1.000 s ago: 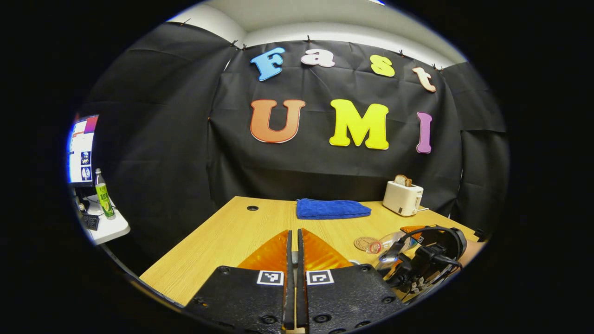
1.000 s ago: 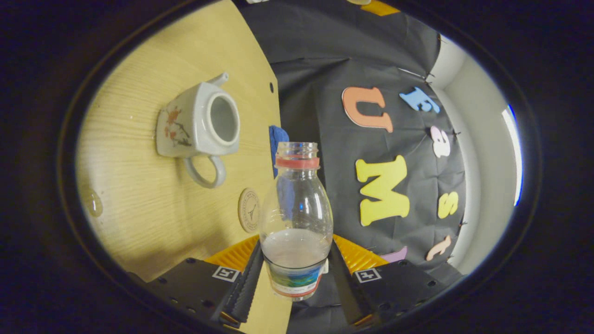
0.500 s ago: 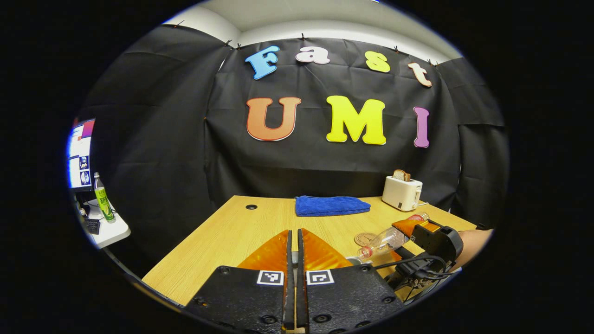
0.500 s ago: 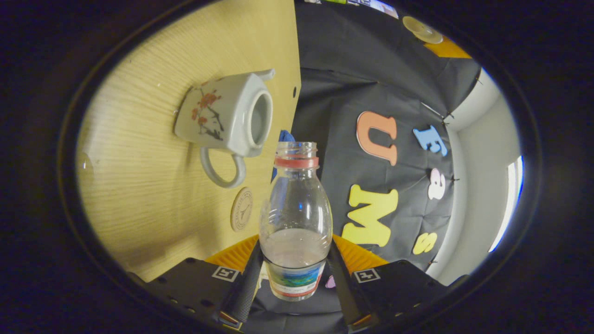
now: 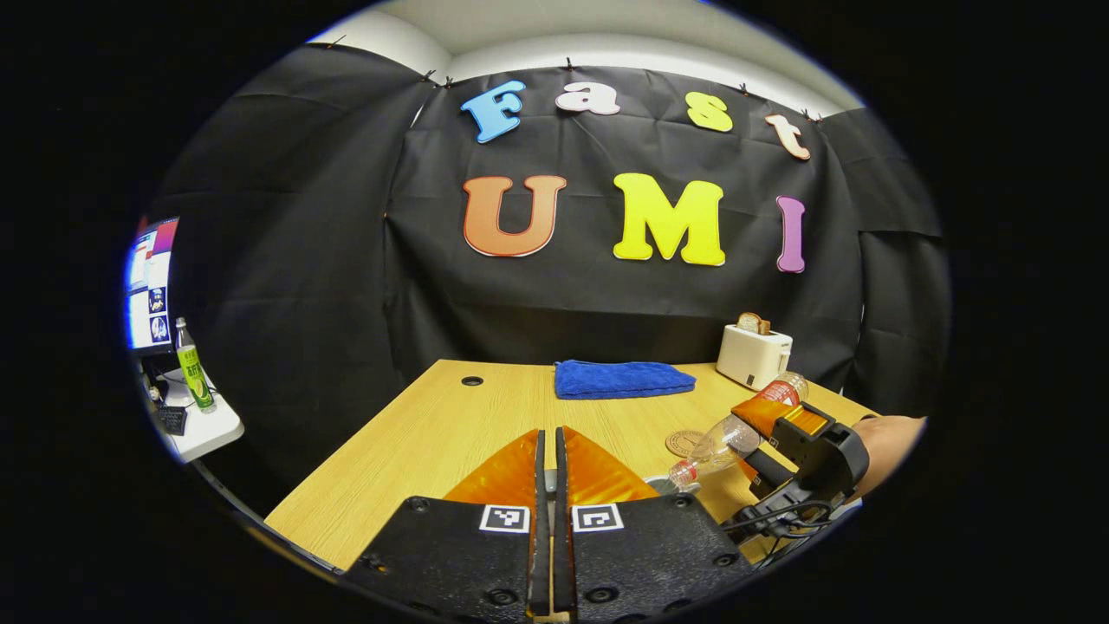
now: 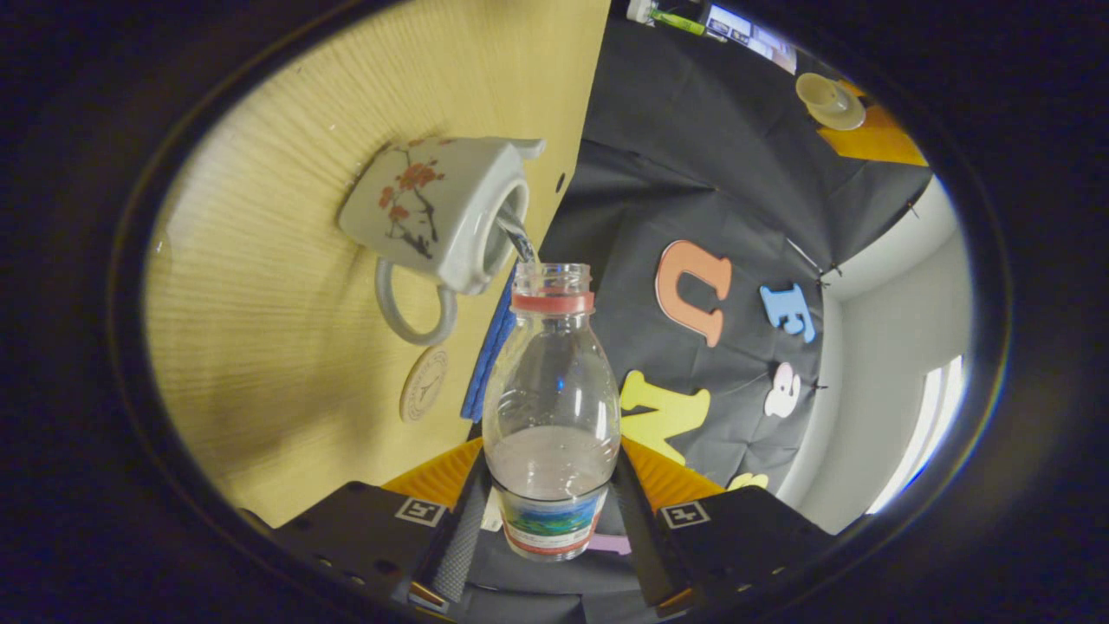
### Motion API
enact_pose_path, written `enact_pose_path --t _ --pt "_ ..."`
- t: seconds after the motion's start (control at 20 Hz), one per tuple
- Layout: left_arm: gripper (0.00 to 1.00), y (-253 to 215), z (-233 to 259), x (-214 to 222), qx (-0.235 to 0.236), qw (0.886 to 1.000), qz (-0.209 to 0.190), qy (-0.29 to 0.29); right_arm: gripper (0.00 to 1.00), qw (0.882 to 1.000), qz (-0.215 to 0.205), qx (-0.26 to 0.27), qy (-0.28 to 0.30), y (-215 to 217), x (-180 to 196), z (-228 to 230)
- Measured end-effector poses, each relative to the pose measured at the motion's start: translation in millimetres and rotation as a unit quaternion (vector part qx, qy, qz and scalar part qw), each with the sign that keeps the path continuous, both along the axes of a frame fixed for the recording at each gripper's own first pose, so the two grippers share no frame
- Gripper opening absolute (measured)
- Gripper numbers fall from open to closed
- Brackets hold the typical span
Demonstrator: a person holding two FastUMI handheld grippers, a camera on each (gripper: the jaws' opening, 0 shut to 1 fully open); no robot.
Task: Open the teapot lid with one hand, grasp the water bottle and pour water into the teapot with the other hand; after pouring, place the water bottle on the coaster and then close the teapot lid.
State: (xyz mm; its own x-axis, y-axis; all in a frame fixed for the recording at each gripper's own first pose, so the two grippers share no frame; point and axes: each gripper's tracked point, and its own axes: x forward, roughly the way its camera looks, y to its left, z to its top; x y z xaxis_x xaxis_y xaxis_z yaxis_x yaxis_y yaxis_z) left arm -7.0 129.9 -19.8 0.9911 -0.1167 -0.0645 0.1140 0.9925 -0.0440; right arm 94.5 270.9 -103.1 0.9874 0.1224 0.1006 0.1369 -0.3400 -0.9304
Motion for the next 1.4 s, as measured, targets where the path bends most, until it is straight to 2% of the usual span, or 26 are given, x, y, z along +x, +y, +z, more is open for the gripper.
enact_pose_path --t 0.15,0.2,0.25,0.7,1.4 --pt "0.04 -3.4 -3.7 1.5 0.004 1.000 -0.004 0.003 0.76 1.000 0.007 -0.019 -0.019 5.0 -1.1 4.0" --pt "0.00 -4.4 -4.2 2.1 0.009 1.000 -0.003 0.003 0.76 0.999 0.009 -0.027 -0.027 5.0 -3.6 7.5" --pt "0.04 -5.2 -4.5 1.6 0.013 1.000 -0.003 0.004 0.76 0.999 0.011 -0.035 -0.033 4.6 -2.4 13.9" --pt "0.04 -6.9 -6.5 4.0 0.014 1.000 0.000 0.006 0.74 0.991 0.038 -0.091 -0.087 16.5 -3.0 41.4" --pt "0.04 -3.1 -4.4 4.7 0.021 1.000 0.005 0.005 0.76 0.983 0.060 -0.123 -0.121 34.8 -12.1 48.0"
